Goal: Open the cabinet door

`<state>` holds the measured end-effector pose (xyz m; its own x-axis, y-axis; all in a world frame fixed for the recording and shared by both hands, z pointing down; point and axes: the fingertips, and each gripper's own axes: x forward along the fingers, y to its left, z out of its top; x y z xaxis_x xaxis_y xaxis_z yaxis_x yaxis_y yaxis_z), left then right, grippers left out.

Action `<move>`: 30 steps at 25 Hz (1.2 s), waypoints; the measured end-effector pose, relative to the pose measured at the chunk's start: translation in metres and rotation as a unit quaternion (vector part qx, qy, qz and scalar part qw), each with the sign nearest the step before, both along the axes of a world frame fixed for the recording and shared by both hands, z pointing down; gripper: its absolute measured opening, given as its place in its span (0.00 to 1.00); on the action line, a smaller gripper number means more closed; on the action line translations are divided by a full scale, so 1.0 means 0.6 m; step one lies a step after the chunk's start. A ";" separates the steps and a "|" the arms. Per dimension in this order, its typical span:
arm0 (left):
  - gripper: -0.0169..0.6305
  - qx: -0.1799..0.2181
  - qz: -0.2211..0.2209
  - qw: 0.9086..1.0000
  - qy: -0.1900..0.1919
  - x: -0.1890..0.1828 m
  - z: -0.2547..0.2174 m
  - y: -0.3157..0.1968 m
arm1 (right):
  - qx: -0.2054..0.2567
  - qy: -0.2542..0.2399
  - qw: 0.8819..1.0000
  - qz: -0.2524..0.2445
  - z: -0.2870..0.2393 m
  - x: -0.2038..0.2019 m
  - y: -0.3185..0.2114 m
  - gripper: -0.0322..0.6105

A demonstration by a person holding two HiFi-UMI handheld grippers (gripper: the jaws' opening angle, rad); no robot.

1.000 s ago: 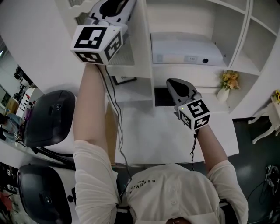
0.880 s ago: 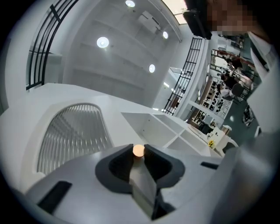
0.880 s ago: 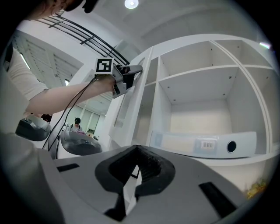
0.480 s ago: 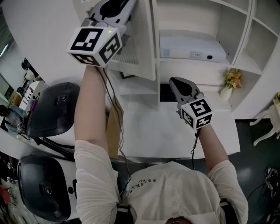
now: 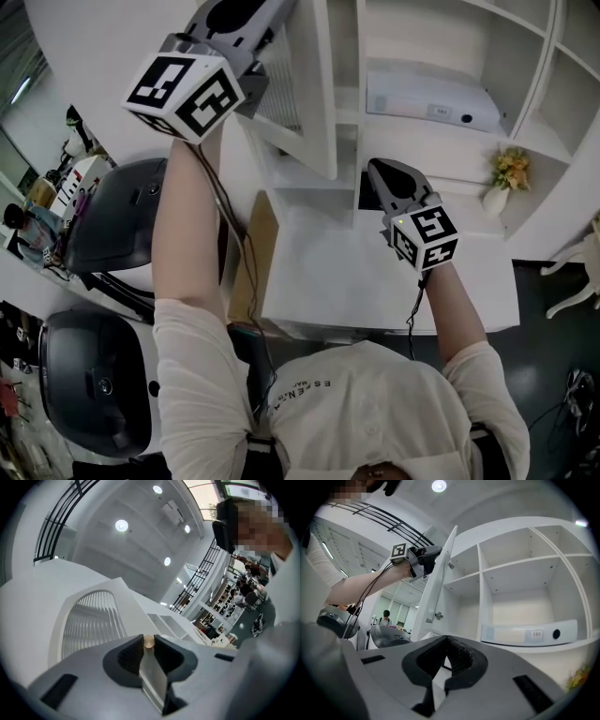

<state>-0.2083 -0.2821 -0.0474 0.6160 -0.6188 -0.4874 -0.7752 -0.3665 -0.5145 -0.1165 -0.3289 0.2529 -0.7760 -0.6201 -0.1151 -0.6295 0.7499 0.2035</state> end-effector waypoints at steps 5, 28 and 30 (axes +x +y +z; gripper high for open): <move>0.14 -0.019 0.027 0.999 0.013 -0.025 0.001 0.030 | 0.003 -0.006 1.000 -0.019 -0.005 -0.028 0.011 0.07; 0.16 -0.072 0.139 0.985 0.073 -0.223 -0.005 0.170 | 0.019 0.005 0.993 -0.120 0.004 -0.263 0.092 0.07; 0.16 -0.074 0.138 0.985 0.074 -0.238 -0.004 0.168 | 0.017 0.003 0.992 -0.121 0.003 -0.277 0.090 0.07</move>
<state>-0.3509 -0.1814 -0.0498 0.6999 -0.5084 -0.5016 -0.6980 -0.6359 -0.3294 -0.2829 -0.2746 0.2548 -0.9024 -0.4113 -0.1283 -0.4305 0.8716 0.2343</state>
